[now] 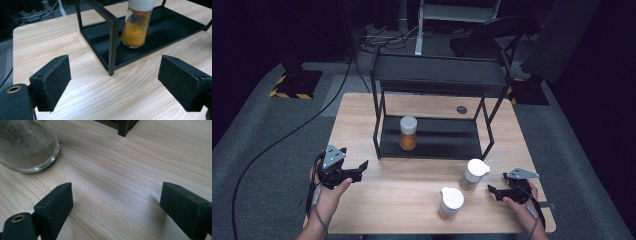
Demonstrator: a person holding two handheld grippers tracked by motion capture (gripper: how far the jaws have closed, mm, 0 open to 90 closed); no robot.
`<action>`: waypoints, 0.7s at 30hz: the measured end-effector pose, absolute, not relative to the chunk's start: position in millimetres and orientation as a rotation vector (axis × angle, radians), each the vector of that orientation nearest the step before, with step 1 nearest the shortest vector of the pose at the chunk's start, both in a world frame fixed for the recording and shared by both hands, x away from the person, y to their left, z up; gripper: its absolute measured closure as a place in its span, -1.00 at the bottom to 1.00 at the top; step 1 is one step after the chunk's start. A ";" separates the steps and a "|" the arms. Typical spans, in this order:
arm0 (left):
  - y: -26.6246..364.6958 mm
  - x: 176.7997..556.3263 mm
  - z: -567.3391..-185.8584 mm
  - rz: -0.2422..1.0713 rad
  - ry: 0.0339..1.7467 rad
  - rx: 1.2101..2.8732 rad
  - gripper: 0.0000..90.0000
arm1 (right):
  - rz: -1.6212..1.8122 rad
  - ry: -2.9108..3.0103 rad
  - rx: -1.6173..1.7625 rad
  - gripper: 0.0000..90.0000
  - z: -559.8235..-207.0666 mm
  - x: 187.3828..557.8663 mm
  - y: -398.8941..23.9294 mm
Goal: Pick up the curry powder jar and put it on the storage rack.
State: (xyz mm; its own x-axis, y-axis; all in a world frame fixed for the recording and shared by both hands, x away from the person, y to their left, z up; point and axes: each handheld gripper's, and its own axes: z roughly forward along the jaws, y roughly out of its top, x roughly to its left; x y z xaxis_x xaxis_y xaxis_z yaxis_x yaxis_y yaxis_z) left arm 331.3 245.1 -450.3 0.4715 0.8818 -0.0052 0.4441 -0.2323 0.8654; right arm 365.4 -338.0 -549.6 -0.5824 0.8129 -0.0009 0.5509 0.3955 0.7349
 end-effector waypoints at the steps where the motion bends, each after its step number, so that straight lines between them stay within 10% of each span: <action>1: 245.6 330.8 -452.2 0.634 1.117 1.857 -0.76 | 1.006 2.298 1.180 -0.75 -549.6 365.4 -338.0; 21: 259.4 324.9 -489.4 0.620 1.209 1.879 -0.75 | 1.006 2.298 1.180 -0.75 -549.6 365.4 -338.0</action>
